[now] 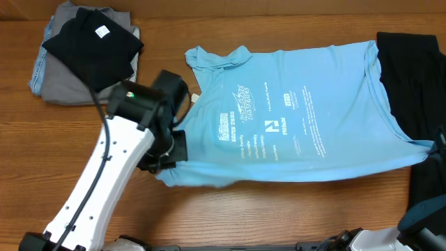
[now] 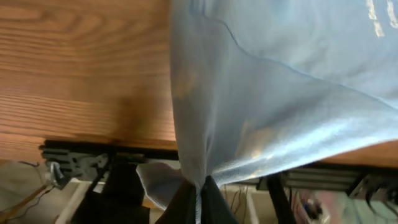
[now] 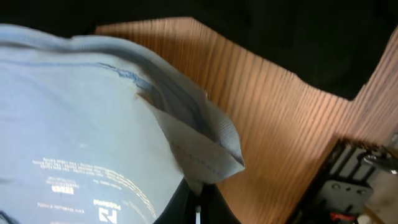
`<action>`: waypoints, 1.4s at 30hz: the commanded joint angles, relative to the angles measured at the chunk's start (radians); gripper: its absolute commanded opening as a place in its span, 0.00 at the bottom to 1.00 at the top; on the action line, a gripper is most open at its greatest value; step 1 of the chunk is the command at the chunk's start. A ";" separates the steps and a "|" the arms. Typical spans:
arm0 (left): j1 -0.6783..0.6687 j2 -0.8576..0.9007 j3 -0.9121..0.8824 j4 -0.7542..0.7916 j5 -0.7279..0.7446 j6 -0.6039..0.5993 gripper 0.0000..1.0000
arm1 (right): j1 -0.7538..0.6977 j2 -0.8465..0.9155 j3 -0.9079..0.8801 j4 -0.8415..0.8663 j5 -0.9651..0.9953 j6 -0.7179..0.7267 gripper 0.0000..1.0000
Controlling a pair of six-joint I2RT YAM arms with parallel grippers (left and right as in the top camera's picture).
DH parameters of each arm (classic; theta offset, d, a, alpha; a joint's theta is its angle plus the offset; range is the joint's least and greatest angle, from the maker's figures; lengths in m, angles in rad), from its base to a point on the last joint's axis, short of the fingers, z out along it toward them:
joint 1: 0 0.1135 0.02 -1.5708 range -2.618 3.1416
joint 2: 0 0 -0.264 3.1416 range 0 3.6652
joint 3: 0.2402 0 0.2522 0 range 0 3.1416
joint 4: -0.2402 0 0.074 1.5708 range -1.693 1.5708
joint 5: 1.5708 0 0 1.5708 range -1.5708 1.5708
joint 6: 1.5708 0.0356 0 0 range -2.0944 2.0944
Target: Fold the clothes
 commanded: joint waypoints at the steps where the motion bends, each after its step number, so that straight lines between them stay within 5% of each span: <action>1: -0.059 -0.004 -0.042 0.010 0.055 -0.023 0.04 | -0.003 -0.038 0.002 0.024 0.040 0.048 0.04; 4: -0.118 -0.004 -0.069 0.026 0.053 -0.032 0.14 | -0.003 -0.040 0.002 0.041 0.040 0.060 0.04; 6: -0.148 -0.004 -0.084 0.037 0.046 -0.032 0.36 | -0.003 -0.040 0.002 0.045 0.040 0.060 0.04; 9: -0.151 -0.004 -0.089 0.052 0.004 -0.053 0.47 | -0.003 -0.040 0.002 0.044 0.056 0.060 0.04; 11: -0.137 -0.004 -0.088 0.064 -0.027 -0.059 0.66 | -0.003 -0.040 0.002 0.043 0.061 0.059 0.04; 13: -0.112 -0.004 -0.087 0.087 -0.045 -0.058 0.84 | -0.003 -0.040 0.002 0.041 0.070 0.059 0.09; 16: -0.072 -0.004 -0.087 0.152 -0.043 -0.046 0.88 | -0.003 -0.040 0.002 0.037 0.073 0.059 0.24; 20: -0.041 0.003 -0.088 0.316 -0.043 0.011 0.84 | -0.003 -0.040 0.002 0.025 0.073 0.058 0.83; 23: -0.040 0.022 -0.088 0.467 -0.043 0.063 0.68 | 0.002 -0.040 0.002 0.011 0.072 0.059 1.00; 27: -0.040 0.095 -0.088 0.611 -0.044 0.077 0.27 | 0.023 -0.040 0.002 -0.001 0.068 0.031 0.99; 31: -0.033 0.227 -0.088 0.684 -0.048 0.078 0.04 | 0.062 -0.040 0.002 -0.006 0.061 0.006 0.86; 38: -0.005 0.417 -0.088 0.695 -0.044 0.084 0.04 | 0.142 -0.040 0.001 0.012 0.061 0.006 0.53; 42: 0.011 0.461 -0.088 0.695 -0.050 0.085 0.04 | 0.169 -0.040 0.000 0.026 0.061 0.006 0.50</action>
